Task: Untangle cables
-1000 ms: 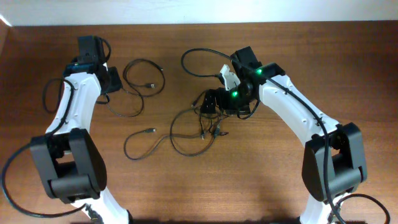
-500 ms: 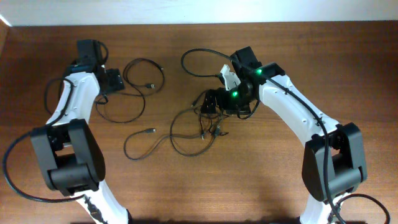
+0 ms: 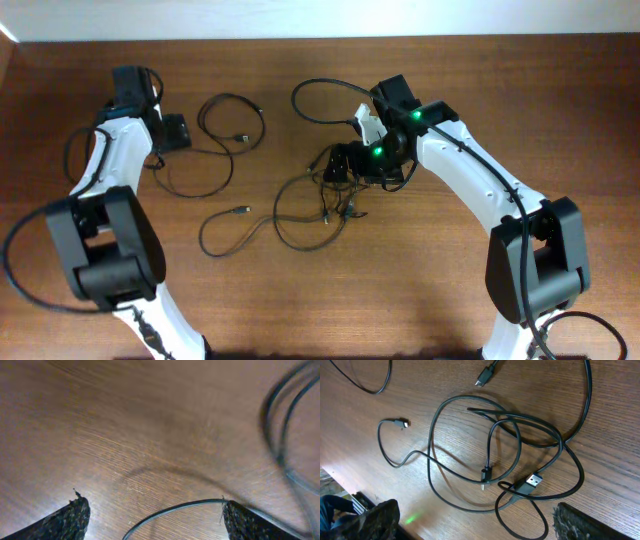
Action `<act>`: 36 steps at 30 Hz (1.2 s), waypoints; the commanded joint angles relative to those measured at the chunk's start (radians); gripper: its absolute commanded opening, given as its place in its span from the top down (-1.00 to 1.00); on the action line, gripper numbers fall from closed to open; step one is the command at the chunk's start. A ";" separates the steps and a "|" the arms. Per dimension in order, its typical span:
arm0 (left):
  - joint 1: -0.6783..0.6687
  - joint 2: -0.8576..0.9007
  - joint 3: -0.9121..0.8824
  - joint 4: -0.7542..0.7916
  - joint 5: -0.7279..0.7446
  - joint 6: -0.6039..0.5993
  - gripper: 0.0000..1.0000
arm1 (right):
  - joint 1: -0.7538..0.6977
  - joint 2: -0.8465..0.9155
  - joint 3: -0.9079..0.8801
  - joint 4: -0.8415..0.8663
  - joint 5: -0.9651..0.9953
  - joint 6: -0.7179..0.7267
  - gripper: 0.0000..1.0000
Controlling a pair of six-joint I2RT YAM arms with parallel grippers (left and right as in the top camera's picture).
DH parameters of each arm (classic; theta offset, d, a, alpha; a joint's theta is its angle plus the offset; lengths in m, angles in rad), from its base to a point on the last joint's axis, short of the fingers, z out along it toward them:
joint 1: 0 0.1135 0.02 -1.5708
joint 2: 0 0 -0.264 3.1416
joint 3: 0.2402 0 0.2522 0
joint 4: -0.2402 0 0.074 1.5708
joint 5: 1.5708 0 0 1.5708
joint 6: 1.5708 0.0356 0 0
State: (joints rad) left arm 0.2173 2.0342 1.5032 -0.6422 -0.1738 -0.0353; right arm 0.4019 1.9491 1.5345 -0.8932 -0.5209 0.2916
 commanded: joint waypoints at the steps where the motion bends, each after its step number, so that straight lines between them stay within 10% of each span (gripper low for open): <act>1: 0.002 0.079 0.001 -0.026 -0.002 0.145 -0.67 | 0.003 0.000 0.007 -0.003 0.010 0.002 -0.97; 18: 0.040 0.092 0.001 0.024 -0.006 0.205 0.18 | 0.003 0.000 0.007 -0.004 0.010 0.001 -0.97; 24: 0.045 0.092 0.001 0.024 -0.002 0.205 1.00 | 0.003 0.000 0.007 -0.004 0.010 0.001 -0.98; 30: 0.045 0.038 0.082 -0.041 0.106 0.091 1.00 | 0.003 0.000 0.007 -0.005 0.010 0.001 -0.97; 36: 0.045 -0.210 0.335 -0.096 0.534 0.038 1.00 | 0.003 0.000 0.007 -0.004 0.011 0.001 -0.97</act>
State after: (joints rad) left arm 0.2558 2.0293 1.6779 -0.7536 0.0578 0.0700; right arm 0.4019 1.9491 1.5345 -0.9009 -0.5209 0.2924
